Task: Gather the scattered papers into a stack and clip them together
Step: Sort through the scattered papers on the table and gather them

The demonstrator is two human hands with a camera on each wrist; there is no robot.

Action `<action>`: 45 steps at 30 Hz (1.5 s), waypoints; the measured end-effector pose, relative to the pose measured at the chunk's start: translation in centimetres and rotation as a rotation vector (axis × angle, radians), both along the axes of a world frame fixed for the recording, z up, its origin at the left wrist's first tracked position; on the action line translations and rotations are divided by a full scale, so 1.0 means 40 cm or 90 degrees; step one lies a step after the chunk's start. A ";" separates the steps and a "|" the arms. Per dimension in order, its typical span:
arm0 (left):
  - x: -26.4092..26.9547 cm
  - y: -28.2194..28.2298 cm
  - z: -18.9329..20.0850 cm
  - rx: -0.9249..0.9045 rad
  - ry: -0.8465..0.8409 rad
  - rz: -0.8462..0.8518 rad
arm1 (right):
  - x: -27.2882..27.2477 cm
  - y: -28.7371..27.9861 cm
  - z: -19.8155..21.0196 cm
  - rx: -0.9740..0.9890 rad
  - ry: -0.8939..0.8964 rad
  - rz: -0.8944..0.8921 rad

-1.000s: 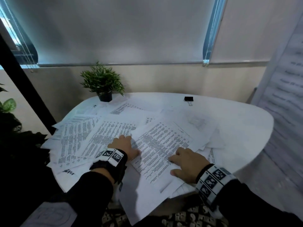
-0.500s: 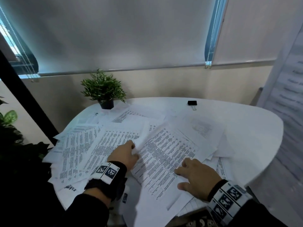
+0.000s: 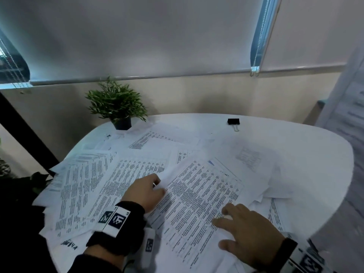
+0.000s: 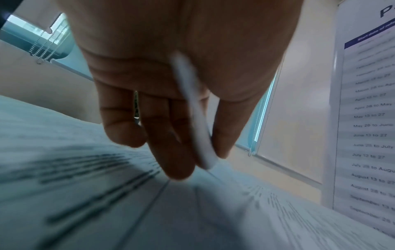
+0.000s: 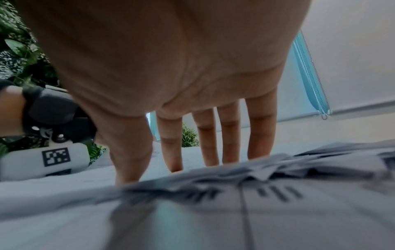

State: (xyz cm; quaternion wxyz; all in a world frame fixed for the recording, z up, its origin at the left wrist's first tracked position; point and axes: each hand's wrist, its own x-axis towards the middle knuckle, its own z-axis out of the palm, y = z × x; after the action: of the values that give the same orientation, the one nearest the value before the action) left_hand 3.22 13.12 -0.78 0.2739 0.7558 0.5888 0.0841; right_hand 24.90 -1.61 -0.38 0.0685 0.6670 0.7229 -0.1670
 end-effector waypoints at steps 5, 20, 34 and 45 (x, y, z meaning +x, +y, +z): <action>-0.032 -0.008 -0.004 -0.005 -0.137 0.022 | 0.061 0.023 0.045 0.016 0.104 -0.005; -0.062 -0.100 0.054 -0.059 -0.751 0.166 | -0.009 0.174 0.113 0.215 0.680 -0.269; -0.186 -0.160 0.010 0.021 -0.581 0.257 | -0.049 0.209 0.095 -0.026 0.511 -0.027; -0.307 -0.184 -0.093 0.094 -0.382 0.303 | 0.180 0.279 -0.013 -0.089 -0.071 -0.253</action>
State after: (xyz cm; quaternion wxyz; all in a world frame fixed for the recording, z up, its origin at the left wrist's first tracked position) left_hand -9.06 5.78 -4.52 0.3518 0.5576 0.6335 0.4049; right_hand 32.08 9.57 -0.88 0.1198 0.7980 0.5593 -0.1898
